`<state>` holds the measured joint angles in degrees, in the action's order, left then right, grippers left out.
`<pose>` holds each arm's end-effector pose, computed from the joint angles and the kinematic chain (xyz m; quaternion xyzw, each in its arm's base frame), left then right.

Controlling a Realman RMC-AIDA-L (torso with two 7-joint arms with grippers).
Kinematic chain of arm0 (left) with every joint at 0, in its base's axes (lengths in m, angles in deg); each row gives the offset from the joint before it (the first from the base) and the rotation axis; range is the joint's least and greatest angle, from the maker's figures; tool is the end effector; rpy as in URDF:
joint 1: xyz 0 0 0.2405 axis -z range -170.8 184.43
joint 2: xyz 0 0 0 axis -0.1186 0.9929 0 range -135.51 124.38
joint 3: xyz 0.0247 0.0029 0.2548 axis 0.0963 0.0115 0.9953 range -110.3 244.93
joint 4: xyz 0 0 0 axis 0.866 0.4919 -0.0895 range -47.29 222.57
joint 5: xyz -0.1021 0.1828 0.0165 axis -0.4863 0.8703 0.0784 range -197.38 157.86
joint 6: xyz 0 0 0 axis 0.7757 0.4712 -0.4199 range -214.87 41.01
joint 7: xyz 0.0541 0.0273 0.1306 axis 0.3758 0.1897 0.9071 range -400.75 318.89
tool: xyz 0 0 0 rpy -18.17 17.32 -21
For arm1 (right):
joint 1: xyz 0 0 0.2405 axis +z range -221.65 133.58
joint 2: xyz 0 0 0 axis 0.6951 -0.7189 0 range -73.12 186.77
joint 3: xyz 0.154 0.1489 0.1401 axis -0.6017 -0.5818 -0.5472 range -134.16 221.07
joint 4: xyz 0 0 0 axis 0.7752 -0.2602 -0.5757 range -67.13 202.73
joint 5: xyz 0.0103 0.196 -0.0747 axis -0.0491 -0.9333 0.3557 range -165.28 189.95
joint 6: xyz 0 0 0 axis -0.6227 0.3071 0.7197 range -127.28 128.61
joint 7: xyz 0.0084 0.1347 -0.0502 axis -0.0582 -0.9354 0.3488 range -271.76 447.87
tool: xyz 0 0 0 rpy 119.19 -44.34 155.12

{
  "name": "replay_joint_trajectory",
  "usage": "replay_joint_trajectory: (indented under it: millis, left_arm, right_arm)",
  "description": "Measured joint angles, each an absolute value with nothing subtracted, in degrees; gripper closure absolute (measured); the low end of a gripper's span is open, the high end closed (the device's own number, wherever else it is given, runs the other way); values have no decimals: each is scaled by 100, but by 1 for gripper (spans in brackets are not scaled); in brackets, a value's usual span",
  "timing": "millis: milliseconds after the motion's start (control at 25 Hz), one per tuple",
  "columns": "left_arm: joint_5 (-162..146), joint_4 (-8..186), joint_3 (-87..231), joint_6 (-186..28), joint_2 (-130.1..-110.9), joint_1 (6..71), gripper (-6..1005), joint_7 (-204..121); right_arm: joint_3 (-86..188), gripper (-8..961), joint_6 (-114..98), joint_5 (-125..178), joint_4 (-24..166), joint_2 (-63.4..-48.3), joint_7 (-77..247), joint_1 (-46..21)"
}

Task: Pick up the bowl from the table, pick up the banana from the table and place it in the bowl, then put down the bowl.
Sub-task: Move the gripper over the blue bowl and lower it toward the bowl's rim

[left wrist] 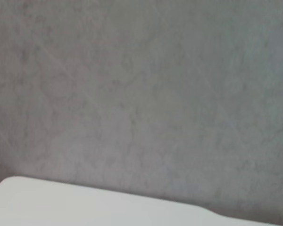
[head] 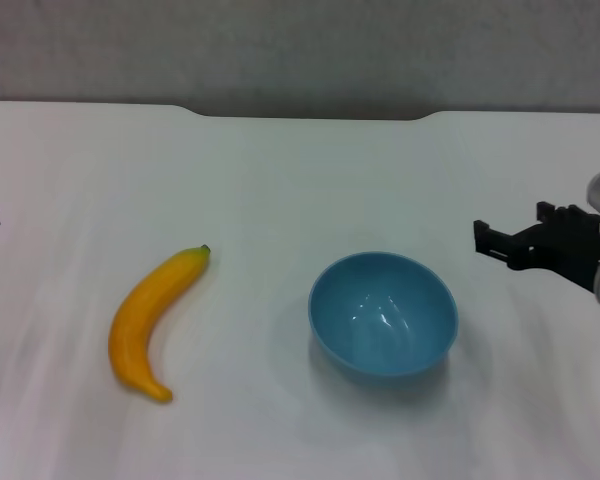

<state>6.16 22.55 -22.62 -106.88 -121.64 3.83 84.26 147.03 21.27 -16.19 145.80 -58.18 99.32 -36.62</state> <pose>-0.3319 0.3149 0.0620 -0.6606 -0.3962 -0.2762 0.5748 0.2510 0.3485 -0.0074 -0.8052 0.3481 0.0845 0.4725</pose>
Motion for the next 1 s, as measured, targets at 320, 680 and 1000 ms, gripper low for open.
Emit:
replay_joint_trajectory:
  millis: [320,680,1000]
  left_arm:
    - [635,2332,-2261,-10676,-12180,412,226,8415]
    - [633,2339,-2259,-10705,-12184,423,226,8414]
    - [625,2339,-2259,-10723,-12185,431,226,8414]
  right_arm:
    - [14831,74,2468,-1649,13920,-5841,9590,-3182]
    - [15490,74,2148,-1810,13567,-5849,9449,-2820]
    - [15554,73,2151,-1816,13563,-5849,9424,-2856]
